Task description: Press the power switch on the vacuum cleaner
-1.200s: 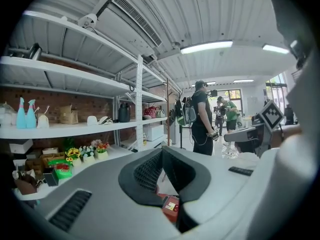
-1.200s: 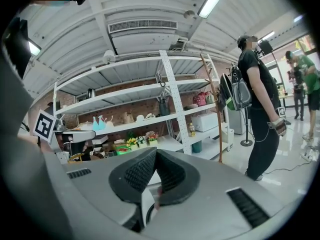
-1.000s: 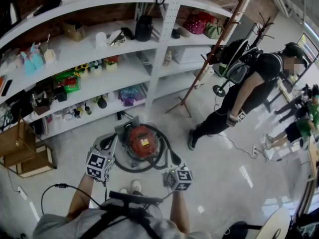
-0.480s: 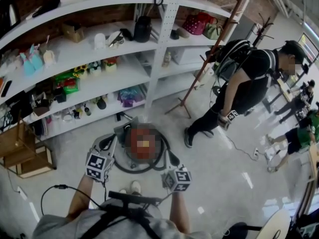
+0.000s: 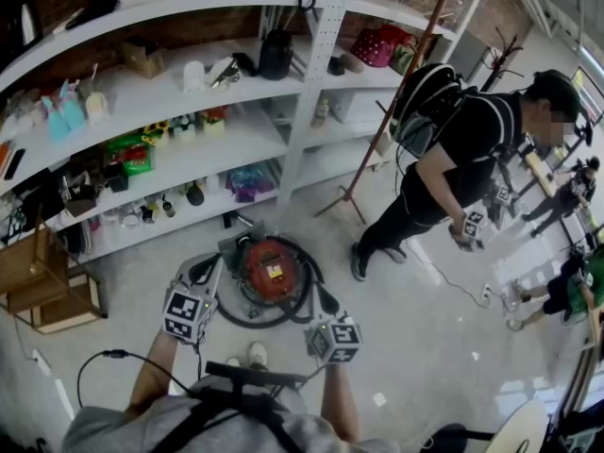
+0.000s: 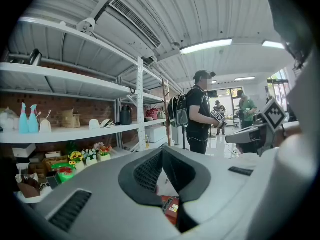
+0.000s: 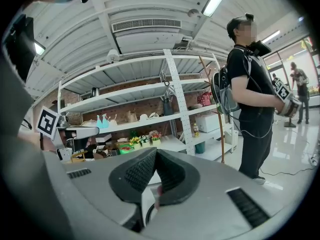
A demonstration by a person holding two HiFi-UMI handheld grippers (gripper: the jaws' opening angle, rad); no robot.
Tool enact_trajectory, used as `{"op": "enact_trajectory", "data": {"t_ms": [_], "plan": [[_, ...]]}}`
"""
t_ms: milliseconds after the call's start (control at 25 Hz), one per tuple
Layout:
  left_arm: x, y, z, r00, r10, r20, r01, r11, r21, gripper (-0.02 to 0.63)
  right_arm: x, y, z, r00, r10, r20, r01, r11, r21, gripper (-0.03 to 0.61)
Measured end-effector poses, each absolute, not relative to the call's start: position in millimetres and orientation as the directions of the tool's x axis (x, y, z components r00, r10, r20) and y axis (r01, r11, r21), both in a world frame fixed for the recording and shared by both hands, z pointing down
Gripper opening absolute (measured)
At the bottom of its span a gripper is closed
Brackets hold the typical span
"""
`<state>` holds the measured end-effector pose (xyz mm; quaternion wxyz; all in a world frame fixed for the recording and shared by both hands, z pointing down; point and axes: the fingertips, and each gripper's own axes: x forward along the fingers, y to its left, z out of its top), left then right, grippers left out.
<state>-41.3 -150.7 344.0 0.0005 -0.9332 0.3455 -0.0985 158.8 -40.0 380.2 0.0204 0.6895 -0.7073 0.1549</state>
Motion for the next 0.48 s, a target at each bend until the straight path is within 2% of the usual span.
{"op": "enact_trajectory", "data": {"t_ms": [480], "plan": [[-48.6,-152.4,346.1,0.741,-0.645,0.188,-0.645,-0.761,-0.066,0.006,151.6,-40.6,377.3,-0.048,-0.970,0.240,-0.982,0.002,-0.187,0.011]]}}
